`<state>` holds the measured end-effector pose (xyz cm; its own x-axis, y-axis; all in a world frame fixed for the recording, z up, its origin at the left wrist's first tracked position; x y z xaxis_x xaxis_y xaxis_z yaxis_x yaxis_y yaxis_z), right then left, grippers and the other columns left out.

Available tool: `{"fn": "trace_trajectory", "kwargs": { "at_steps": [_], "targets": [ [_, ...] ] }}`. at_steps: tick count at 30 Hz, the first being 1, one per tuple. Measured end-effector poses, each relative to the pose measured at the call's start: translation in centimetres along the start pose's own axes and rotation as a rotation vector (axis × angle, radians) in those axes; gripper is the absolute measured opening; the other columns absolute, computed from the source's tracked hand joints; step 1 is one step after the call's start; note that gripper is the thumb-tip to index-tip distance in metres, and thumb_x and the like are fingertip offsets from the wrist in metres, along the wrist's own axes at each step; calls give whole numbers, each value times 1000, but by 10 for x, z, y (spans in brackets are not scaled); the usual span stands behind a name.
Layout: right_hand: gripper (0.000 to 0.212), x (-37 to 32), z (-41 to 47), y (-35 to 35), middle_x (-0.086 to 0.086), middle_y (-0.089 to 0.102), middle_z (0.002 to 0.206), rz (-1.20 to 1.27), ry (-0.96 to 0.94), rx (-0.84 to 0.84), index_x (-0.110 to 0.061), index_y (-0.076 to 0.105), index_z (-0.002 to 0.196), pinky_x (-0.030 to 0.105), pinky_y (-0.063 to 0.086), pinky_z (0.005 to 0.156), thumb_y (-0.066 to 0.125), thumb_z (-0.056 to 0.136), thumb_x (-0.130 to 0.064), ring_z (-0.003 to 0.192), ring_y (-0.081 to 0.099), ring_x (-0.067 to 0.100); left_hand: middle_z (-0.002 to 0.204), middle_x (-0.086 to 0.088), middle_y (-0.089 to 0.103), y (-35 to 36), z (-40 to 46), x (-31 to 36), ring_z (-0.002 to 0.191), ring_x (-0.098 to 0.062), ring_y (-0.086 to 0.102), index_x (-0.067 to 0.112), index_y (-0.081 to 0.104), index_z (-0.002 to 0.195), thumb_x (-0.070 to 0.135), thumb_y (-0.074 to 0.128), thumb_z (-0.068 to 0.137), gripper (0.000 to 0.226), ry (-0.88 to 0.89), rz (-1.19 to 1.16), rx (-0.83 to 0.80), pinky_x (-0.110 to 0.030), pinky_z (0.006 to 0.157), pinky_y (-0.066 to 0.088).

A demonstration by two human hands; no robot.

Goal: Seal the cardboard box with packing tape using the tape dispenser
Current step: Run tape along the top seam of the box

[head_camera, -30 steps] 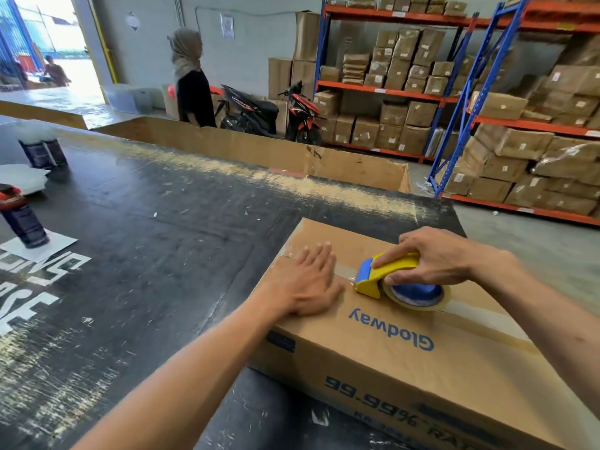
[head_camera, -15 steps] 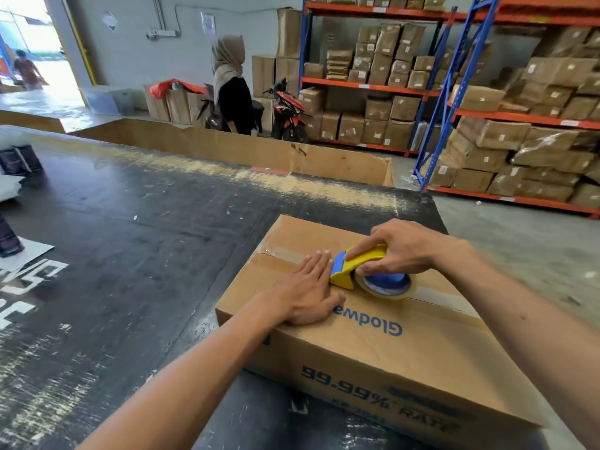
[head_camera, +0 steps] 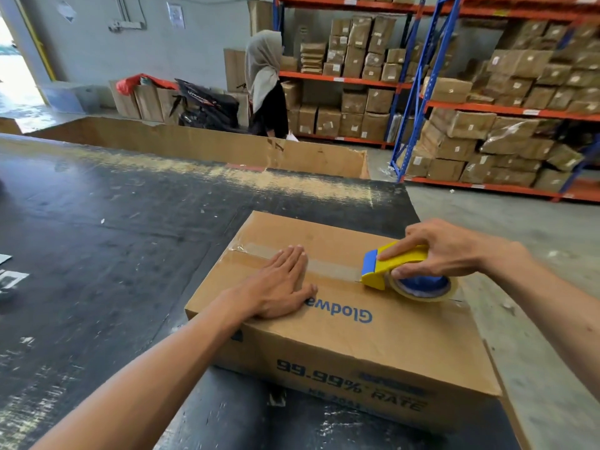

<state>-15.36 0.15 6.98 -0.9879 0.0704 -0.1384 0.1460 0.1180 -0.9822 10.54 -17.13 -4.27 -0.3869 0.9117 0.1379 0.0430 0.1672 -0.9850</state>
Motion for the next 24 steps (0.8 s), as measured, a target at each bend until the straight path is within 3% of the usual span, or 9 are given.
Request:
{"fn": "trace_trajectory", "kwargs": {
  "at_steps": [4,7,12,16,20,24],
  "targets": [
    [49,-8,13,0,-20,47,90,-134,4,-51,-63,61,120,29,38,71,55,76,-81,82,47,2,164,-11,-19,-2,0,3,151,-19,-17,8,-11,157,68,13,98,88,-27,32,-8,-35,124,-8],
    [44,-7,15,-1,-23,45,91,-99,16,-74,-62,62,119,28,39,73,59,78,-76,82,46,1,162,-12,-23,0,8,21,150,-24,-20,10,-12,157,82,10,88,102,-32,54,-12,-42,124,-8],
    [53,-6,18,-1,-15,53,89,-146,-5,-49,-68,58,119,38,50,78,51,69,-85,85,52,8,165,-9,-18,11,34,62,152,-20,-18,12,-8,159,88,18,84,109,45,-24,-12,-37,123,-11],
    [55,-9,29,-1,-15,50,86,-202,-7,-18,-65,57,123,32,46,73,50,72,-84,86,51,10,167,-3,-15,7,45,45,152,-14,-16,19,-6,160,90,21,81,109,34,-42,11,-35,124,-9],
    [47,-16,45,-5,-26,41,78,-198,-12,8,-63,60,122,22,31,62,59,76,-76,83,46,5,166,-1,-16,5,51,33,152,-13,-16,22,-7,159,91,19,80,109,16,-28,6,-35,124,-8],
    [42,-7,44,-5,-26,43,82,-111,8,8,-65,60,119,24,34,66,62,78,-73,80,46,5,166,0,-17,8,55,30,151,-12,-18,22,-7,159,92,18,80,109,20,-29,7,-35,124,-8]
  ]
}}
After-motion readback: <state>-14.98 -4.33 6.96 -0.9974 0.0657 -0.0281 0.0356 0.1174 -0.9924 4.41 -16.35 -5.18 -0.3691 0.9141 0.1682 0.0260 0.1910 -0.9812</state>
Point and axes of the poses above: each hand's wrist, its own z-axis towards the middle knuckle, its own y-axis out of the palm, x = y × z, the point moved 1 cm from there along z, towards the middle knuckle
